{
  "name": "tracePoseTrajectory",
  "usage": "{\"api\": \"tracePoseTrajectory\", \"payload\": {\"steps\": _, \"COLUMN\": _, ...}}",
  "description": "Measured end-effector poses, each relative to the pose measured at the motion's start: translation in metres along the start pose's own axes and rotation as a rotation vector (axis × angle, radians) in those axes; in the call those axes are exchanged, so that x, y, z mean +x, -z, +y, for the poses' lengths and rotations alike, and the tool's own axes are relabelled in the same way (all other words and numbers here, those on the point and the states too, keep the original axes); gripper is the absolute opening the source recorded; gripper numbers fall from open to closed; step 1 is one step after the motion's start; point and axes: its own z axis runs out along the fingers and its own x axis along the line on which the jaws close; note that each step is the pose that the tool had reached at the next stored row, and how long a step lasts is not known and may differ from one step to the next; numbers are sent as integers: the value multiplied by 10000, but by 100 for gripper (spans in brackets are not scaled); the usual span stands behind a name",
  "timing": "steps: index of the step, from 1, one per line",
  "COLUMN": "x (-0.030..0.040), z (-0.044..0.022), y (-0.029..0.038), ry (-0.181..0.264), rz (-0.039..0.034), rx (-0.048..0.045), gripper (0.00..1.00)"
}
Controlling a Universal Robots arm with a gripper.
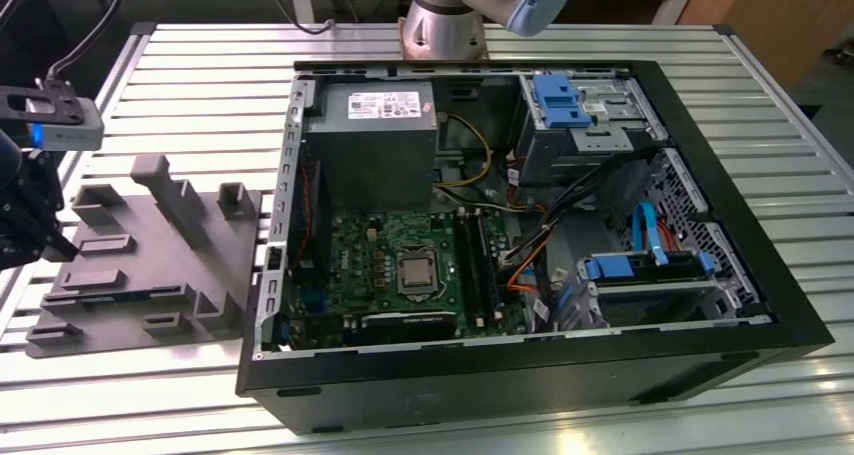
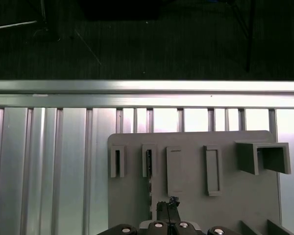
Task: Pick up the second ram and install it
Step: 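Pick up the second ram and move it above second insertion slot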
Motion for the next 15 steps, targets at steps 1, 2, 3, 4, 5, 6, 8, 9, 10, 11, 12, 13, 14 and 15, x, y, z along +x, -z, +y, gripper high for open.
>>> {"api": "tracePoseTrajectory", "payload": {"steps": 1, "x": 0, "z": 0, "y": -3, "ry": 0, "rz": 0, "rx": 0, "gripper": 11}}
{"api": "tracePoseTrajectory", "payload": {"steps": 2, "x": 0, "z": 0, "y": -6, "ry": 0, "rz": 0, "rx": -1, "gripper": 11}}
{"api": "tracePoseTrajectory", "payload": {"steps": 3, "x": 0, "z": 0, "y": -8, "ry": 0, "rz": 1, "rx": -1, "gripper": 11}}
{"api": "tracePoseTrajectory", "payload": {"steps": 4, "x": 0, "z": 0, "y": -11, "ry": 0, "rz": 1, "rx": -1, "gripper": 11}}
{"api": "tracePoseTrajectory", "payload": {"steps": 5, "x": 0, "z": 0, "y": -15, "ry": -1, "rz": 0, "rx": 0, "gripper": 11}}
{"api": "tracePoseTrajectory", "payload": {"steps": 6, "x": 0, "z": -1, "y": -18, "ry": -1, "rz": 0, "rx": 0, "gripper": 11}}
{"api": "tracePoseTrajectory", "payload": {"steps": 8, "x": 0, "z": -1, "y": -25, "ry": 0, "rz": 0, "rx": 0, "gripper": 11}}
{"api": "tracePoseTrajectory", "payload": {"steps": 9, "x": 0, "z": -1, "y": -27, "ry": -1, "rz": 0, "rx": -1, "gripper": 11}}
{"api": "tracePoseTrajectory", "payload": {"steps": 10, "x": 1, "z": -1, "y": -30, "ry": 0, "rz": 0, "rx": 0, "gripper": 11}}
{"api": "tracePoseTrajectory", "payload": {"steps": 11, "x": 1, "z": -1, "y": -34, "ry": 0, "rz": 0, "rx": 0, "gripper": 11}}
{"api": "tracePoseTrajectory", "payload": {"steps": 12, "x": 1, "z": -2, "y": -37, "ry": 0, "rz": -1, "rx": 0, "gripper": 11}}
{"api": "tracePoseTrajectory", "payload": {"steps": 13, "x": 1, "z": -2, "y": -41, "ry": 0, "rz": 0, "rx": 0, "gripper": 11}}
{"api": "tracePoseTrajectory", "payload": {"steps": 14, "x": 1, "z": -2, "y": -46, "ry": 0, "rz": 0, "rx": 1, "gripper": 11}}
{"api": "tracePoseTrajectory", "payload": {"steps": 15, "x": 1, "z": -2, "y": -51, "ry": 0, "rz": 0, "rx": 0, "gripper": 11}}
